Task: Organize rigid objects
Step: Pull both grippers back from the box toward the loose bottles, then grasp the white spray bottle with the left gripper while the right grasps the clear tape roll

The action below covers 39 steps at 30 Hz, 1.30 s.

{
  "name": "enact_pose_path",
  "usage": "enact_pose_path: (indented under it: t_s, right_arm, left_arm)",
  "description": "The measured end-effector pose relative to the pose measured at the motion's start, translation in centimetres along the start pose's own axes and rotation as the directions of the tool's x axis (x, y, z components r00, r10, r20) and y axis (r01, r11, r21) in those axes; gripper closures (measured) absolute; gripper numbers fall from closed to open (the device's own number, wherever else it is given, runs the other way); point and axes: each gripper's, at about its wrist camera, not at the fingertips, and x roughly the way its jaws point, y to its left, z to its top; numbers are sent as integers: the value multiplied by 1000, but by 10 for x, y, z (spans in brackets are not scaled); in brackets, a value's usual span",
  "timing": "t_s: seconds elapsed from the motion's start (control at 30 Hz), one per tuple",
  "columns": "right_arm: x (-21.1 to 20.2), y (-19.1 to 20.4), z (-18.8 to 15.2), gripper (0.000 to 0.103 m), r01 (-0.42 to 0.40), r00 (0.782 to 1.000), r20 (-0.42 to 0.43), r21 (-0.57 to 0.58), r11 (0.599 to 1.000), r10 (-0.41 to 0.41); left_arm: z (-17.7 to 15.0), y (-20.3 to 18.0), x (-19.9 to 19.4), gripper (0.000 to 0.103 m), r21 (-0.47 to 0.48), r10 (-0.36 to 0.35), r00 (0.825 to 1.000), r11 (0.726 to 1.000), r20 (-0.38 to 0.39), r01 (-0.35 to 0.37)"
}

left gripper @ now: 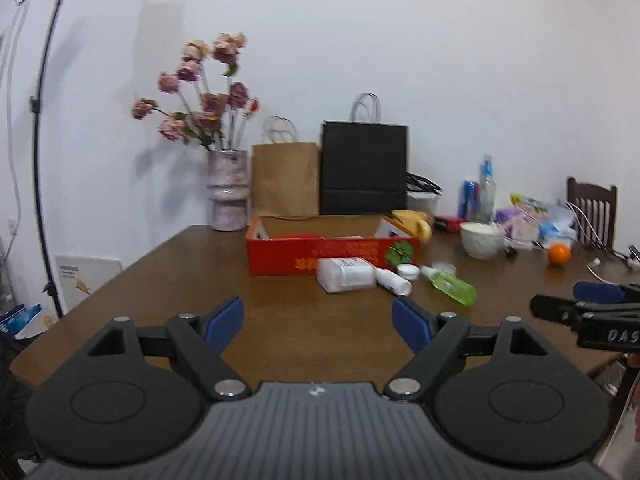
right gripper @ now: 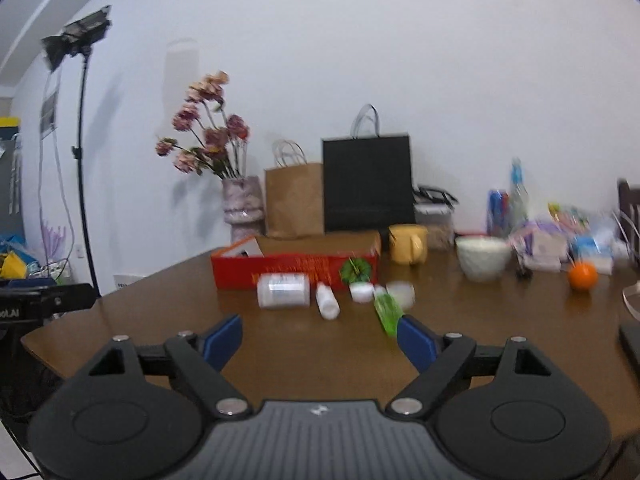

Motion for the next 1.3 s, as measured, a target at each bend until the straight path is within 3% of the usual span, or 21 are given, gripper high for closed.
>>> enact_pose_path:
  t_s: [0.13, 0.47, 0.57, 0.7, 0.8, 1.0, 1.1, 1.3]
  right_arm:
    - [5, -2, -3, 19, 26, 1000, -1, -18, 1000, -26]
    - [33, -27, -4, 21, 33, 999, -42, 7, 999, -32]
    - [53, -44, 2, 32, 4, 997, -75, 46, 999, -1]
    - [85, -62, 17, 41, -27, 995, -92, 41, 999, 30]
    - [110, -71, 34, 41, -40, 994, -97, 10, 999, 41]
    - [184, -92, 66, 42, -57, 986, -158, -65, 996, 46]
    - [223, -104, 78, 42, -70, 980, -193, -88, 994, 52]
    - [300, -129, 80, 45, -96, 950, -302, -32, 995, 82]
  left_arm:
    - [1, -6, 5, 19, -10, 25, 1000, 1000, 17, -25]
    - [-4, -22, 52, 19, -40, 5, 996, 999, -85, -8]
    - [1, -33, 77, 19, -39, -19, 993, 999, -119, 14]
    - [18, -49, 123, 20, -78, -79, 984, 995, -162, 67]
    - [31, -63, 166, 34, -94, -140, 967, 988, -212, 122]
    - [43, -87, 255, 37, -131, -197, 937, 978, -290, 165]
    - [40, -98, 298, 37, -115, -193, 921, 980, -337, 163]
    - [27, -114, 359, 36, -56, -135, 913, 991, -386, 122]
